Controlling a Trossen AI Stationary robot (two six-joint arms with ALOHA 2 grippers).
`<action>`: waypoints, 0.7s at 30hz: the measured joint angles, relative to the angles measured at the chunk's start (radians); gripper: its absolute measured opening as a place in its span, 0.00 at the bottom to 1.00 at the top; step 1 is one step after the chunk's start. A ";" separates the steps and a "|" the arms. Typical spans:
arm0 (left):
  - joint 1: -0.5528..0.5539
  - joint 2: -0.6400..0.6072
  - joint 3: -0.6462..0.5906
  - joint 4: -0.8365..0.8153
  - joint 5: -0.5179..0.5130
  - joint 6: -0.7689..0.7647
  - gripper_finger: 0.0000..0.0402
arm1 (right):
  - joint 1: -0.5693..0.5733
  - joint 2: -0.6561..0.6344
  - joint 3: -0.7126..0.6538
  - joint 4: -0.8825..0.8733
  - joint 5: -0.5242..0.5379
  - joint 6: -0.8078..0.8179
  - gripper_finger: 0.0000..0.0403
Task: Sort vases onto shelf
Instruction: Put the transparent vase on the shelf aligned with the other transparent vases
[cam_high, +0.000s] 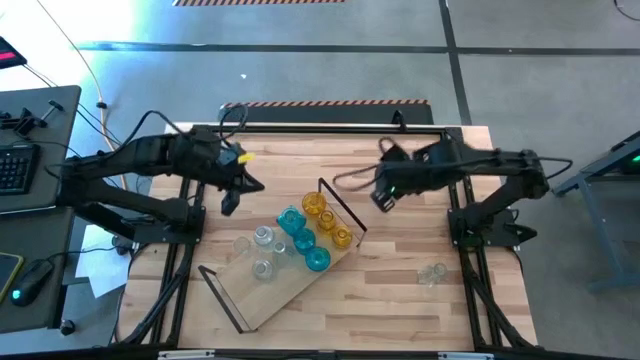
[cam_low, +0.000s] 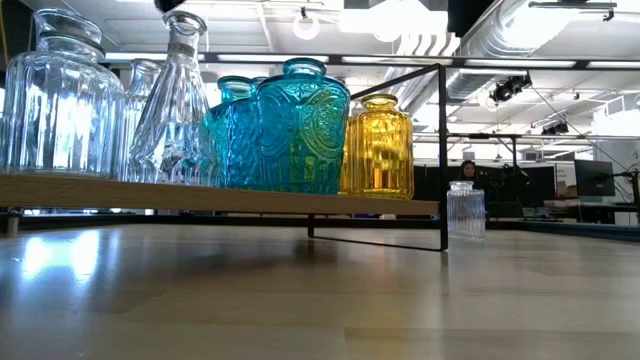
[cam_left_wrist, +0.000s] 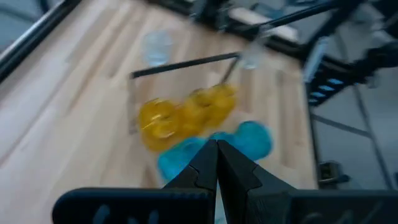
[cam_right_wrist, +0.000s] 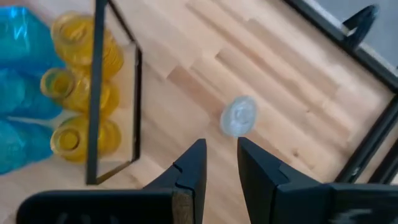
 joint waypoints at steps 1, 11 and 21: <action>-0.030 0.000 0.000 0.023 -0.001 -0.004 0.00 | -0.020 -0.015 0.000 0.000 0.003 -0.013 0.18; -0.234 0.064 0.000 0.290 -0.013 -0.054 0.00 | -0.312 -0.146 0.000 0.000 -0.067 -0.178 0.18; -0.413 0.219 0.000 0.511 -0.228 -0.174 0.00 | -0.683 -0.069 0.000 0.121 -0.297 -0.575 0.18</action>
